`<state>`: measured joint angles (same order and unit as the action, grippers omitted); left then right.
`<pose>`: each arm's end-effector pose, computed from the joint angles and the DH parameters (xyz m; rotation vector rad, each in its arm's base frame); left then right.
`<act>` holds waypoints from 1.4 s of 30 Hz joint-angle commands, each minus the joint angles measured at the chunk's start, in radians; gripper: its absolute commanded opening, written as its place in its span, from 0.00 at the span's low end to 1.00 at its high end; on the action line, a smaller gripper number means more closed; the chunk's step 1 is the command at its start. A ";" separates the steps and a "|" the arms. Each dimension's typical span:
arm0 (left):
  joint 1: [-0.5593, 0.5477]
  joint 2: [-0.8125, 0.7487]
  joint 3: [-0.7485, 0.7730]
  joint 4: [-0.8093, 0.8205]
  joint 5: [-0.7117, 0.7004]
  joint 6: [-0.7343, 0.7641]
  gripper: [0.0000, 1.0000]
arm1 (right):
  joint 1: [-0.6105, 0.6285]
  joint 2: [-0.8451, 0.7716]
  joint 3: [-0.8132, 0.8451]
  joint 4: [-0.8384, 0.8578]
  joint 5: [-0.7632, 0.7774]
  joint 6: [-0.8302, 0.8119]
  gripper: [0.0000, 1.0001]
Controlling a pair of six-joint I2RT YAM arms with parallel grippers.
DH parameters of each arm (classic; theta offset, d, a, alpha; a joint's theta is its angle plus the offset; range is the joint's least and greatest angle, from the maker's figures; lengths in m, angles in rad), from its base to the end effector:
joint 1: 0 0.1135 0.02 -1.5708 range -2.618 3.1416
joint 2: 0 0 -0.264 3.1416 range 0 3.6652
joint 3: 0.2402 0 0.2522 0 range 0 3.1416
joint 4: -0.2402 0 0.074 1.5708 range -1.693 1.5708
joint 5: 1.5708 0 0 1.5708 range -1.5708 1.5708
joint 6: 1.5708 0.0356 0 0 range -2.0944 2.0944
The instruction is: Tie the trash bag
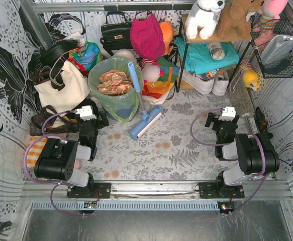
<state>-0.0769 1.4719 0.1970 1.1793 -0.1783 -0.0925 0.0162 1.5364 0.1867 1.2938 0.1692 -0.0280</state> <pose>0.2311 -0.0115 0.1490 -0.1477 1.6583 0.0202 0.2322 -0.0022 0.1454 0.0942 1.6251 -0.1467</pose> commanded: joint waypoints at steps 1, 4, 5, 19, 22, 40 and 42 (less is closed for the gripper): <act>0.006 0.001 0.014 0.040 0.008 0.003 0.98 | -0.004 -0.001 0.008 0.018 -0.017 -0.008 0.97; 0.006 0.001 0.014 0.040 0.007 0.004 0.98 | -0.005 0.000 0.008 0.018 -0.017 -0.008 0.97; 0.006 0.001 0.013 0.040 0.008 0.003 0.98 | -0.005 0.000 0.008 0.018 -0.018 -0.007 0.97; -0.011 -0.055 0.034 -0.045 0.020 0.038 0.98 | -0.005 -0.114 0.076 -0.227 -0.047 -0.033 0.97; -0.056 -0.159 0.114 -0.295 -0.068 0.033 0.98 | -0.004 -0.216 0.113 -0.389 -0.029 -0.043 0.97; -0.135 -0.627 0.462 -1.193 -0.110 -0.071 0.98 | -0.004 -0.571 0.303 -0.960 -0.480 0.160 0.96; -0.135 -0.655 0.470 -1.236 -0.114 -0.043 0.98 | 0.005 -0.560 0.348 -0.985 -0.548 0.174 0.96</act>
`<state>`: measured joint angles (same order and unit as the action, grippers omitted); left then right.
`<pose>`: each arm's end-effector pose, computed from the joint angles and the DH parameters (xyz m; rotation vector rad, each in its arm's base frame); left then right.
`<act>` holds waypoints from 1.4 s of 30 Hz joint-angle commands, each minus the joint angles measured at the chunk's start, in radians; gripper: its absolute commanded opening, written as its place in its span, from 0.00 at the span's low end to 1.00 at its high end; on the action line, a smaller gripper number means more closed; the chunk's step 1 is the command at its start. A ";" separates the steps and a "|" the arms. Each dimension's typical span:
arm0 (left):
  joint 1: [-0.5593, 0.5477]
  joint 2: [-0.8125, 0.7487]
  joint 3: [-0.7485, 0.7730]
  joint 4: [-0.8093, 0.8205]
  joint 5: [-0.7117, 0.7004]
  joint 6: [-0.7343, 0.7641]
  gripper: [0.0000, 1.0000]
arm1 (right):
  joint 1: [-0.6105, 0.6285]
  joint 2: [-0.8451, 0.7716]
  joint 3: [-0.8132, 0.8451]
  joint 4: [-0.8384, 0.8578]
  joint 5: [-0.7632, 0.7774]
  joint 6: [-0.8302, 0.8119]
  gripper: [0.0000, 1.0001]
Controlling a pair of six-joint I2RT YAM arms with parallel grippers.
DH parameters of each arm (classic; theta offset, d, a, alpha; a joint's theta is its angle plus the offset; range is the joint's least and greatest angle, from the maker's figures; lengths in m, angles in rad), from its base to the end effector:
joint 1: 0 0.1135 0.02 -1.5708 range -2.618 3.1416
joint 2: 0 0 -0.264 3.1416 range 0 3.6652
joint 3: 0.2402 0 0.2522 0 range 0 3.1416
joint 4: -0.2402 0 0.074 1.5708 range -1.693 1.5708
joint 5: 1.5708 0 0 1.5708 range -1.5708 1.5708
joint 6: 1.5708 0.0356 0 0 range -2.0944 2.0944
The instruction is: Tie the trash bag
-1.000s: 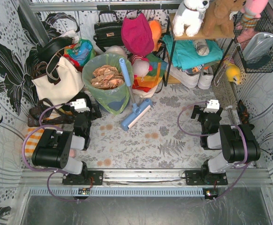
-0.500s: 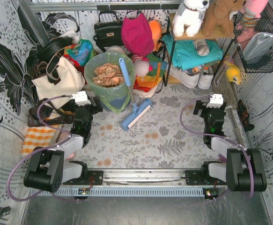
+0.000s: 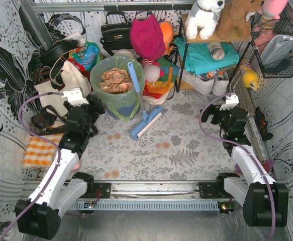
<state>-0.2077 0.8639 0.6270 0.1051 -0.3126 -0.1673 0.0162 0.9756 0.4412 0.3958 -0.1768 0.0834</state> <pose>0.2055 -0.0321 0.3009 -0.1980 1.6846 -0.0143 0.2212 0.0098 0.2439 -0.0742 1.7107 0.2251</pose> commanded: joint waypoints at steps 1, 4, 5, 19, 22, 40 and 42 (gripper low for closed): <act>-0.003 -0.064 0.032 -0.173 0.017 0.043 0.98 | 0.015 0.005 0.111 -0.092 -0.227 0.067 0.96; -0.005 -0.119 0.005 -0.180 0.002 0.007 0.98 | 0.082 0.016 0.161 -0.104 -0.250 0.051 0.96; -0.006 -0.136 -0.012 -0.165 0.004 -0.017 0.98 | 0.118 0.020 0.185 -0.115 -0.245 0.036 0.96; -0.006 -0.192 -0.053 -0.102 0.034 -0.070 0.98 | 0.549 0.178 0.332 -0.045 -0.004 -0.058 0.94; -0.006 -0.202 -0.061 -0.077 0.038 -0.075 0.98 | 0.630 0.242 0.408 -0.056 0.038 -0.067 0.94; -0.009 -0.206 -0.072 -0.061 0.035 -0.074 0.98 | 0.803 0.488 0.559 0.007 0.151 -0.152 0.94; -0.010 -0.215 -0.072 -0.060 0.027 -0.070 0.98 | 0.804 0.515 0.563 0.026 0.122 -0.157 0.91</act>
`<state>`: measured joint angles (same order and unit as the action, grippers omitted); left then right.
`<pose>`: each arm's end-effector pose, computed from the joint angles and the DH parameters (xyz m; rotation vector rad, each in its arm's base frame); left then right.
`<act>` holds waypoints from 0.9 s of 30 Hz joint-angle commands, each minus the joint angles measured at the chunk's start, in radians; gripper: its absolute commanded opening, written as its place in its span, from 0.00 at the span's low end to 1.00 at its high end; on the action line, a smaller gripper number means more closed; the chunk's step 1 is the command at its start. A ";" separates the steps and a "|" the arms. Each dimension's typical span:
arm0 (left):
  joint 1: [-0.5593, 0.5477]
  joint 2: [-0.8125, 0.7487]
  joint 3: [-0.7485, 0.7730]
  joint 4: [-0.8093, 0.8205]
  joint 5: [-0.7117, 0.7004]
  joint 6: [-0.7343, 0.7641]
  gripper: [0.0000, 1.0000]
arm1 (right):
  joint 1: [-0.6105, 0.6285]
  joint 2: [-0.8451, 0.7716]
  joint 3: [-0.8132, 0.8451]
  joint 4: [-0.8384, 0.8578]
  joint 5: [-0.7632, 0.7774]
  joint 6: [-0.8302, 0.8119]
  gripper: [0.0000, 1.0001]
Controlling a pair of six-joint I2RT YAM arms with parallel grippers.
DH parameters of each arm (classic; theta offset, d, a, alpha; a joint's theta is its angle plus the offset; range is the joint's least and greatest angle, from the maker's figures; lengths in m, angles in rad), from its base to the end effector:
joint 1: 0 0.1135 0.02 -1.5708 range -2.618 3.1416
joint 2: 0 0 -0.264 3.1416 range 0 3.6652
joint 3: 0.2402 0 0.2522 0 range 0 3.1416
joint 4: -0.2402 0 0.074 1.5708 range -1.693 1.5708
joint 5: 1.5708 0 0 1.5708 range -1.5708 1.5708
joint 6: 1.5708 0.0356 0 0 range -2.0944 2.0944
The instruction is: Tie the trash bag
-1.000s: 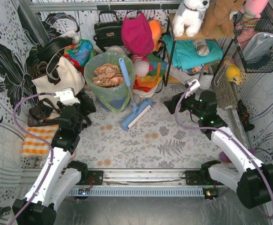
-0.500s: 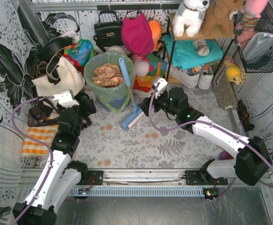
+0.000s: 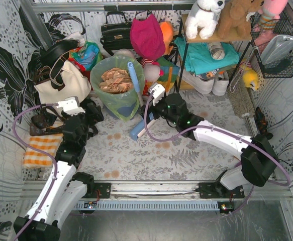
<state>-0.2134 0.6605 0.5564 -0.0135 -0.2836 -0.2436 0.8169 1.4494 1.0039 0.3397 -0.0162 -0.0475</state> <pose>0.1671 -0.0260 0.2970 -0.2373 1.6679 -0.1041 0.2350 0.2511 0.3126 -0.7281 1.5487 0.5905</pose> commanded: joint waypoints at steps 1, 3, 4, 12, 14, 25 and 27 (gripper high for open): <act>-0.004 -0.017 -0.002 0.061 -0.008 0.008 0.98 | 0.003 0.053 0.002 0.093 -0.037 -0.026 0.90; -0.003 -0.030 -0.005 0.061 -0.018 0.013 0.98 | 0.003 0.073 0.004 0.110 -0.016 -0.017 0.86; -0.004 -0.037 -0.006 0.059 -0.024 0.015 0.98 | 0.003 0.082 0.003 0.123 -0.008 -0.016 0.84; -0.004 -0.061 -0.010 0.054 -0.058 0.029 0.98 | 0.002 0.140 -0.022 0.218 0.024 -0.026 0.70; -0.004 -0.059 -0.011 0.053 -0.062 0.033 0.98 | 0.002 0.162 -0.021 0.232 0.012 -0.028 0.66; -0.004 -0.053 -0.009 0.049 -0.076 0.036 0.98 | 0.002 0.248 0.012 0.242 -0.020 -0.009 0.33; -0.004 -0.053 -0.009 0.050 -0.077 0.037 0.98 | 0.002 0.247 0.017 0.230 -0.025 -0.013 0.26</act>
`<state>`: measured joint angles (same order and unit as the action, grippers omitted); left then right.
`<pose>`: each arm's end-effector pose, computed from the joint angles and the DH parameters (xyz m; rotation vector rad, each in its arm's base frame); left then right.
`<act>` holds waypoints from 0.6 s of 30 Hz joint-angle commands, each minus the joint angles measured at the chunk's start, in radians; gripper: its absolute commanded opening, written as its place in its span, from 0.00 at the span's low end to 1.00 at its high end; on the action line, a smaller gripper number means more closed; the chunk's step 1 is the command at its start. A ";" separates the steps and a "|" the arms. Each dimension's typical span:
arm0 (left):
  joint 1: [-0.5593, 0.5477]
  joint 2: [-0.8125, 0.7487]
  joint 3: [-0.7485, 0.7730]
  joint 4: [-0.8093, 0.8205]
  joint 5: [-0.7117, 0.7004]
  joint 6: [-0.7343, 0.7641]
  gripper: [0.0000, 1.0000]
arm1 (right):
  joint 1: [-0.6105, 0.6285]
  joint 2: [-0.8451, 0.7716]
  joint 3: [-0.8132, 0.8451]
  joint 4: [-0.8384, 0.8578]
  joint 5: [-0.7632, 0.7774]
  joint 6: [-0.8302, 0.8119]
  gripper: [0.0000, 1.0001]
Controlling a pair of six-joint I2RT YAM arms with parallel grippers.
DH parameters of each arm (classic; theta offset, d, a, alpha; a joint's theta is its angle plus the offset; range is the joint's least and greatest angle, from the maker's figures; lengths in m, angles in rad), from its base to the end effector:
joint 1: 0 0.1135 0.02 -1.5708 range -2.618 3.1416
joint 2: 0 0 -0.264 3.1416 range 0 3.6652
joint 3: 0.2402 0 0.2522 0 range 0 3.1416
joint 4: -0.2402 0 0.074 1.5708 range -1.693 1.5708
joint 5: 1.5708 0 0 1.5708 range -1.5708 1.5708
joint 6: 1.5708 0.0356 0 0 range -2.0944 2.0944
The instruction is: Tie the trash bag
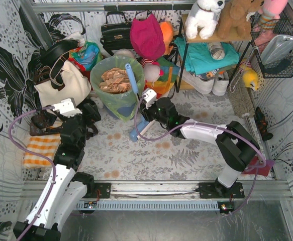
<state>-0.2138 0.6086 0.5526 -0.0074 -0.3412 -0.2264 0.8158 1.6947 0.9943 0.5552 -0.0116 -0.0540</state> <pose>0.1576 -0.0220 0.3038 -0.2704 1.6083 -0.0592 0.2649 0.2821 0.2476 -0.7452 1.5833 0.5717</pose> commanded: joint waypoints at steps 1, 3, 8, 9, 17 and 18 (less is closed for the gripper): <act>-0.004 -0.001 -0.006 0.044 -0.021 0.021 0.98 | 0.003 -0.001 0.028 0.008 -0.028 -0.011 0.23; -0.004 -0.001 -0.006 0.046 -0.022 0.021 0.98 | 0.003 -0.006 0.032 -0.009 -0.025 -0.019 0.19; -0.003 -0.001 -0.010 0.046 -0.027 0.018 0.98 | 0.003 -0.023 0.015 -0.014 -0.008 -0.033 0.12; -0.003 -0.001 -0.010 0.047 -0.026 0.019 0.98 | 0.003 -0.049 0.012 -0.015 -0.004 -0.034 0.09; -0.004 -0.008 -0.011 0.047 -0.031 0.022 0.98 | 0.003 -0.134 -0.021 -0.032 0.106 -0.009 0.00; -0.004 -0.009 -0.011 0.047 -0.031 0.023 0.98 | 0.002 -0.148 -0.030 -0.039 0.139 -0.004 0.00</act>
<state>-0.2142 0.6117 0.5468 -0.0071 -0.3489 -0.2253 0.8162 1.6447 0.9787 0.4820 0.0143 -0.0689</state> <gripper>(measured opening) 0.977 0.224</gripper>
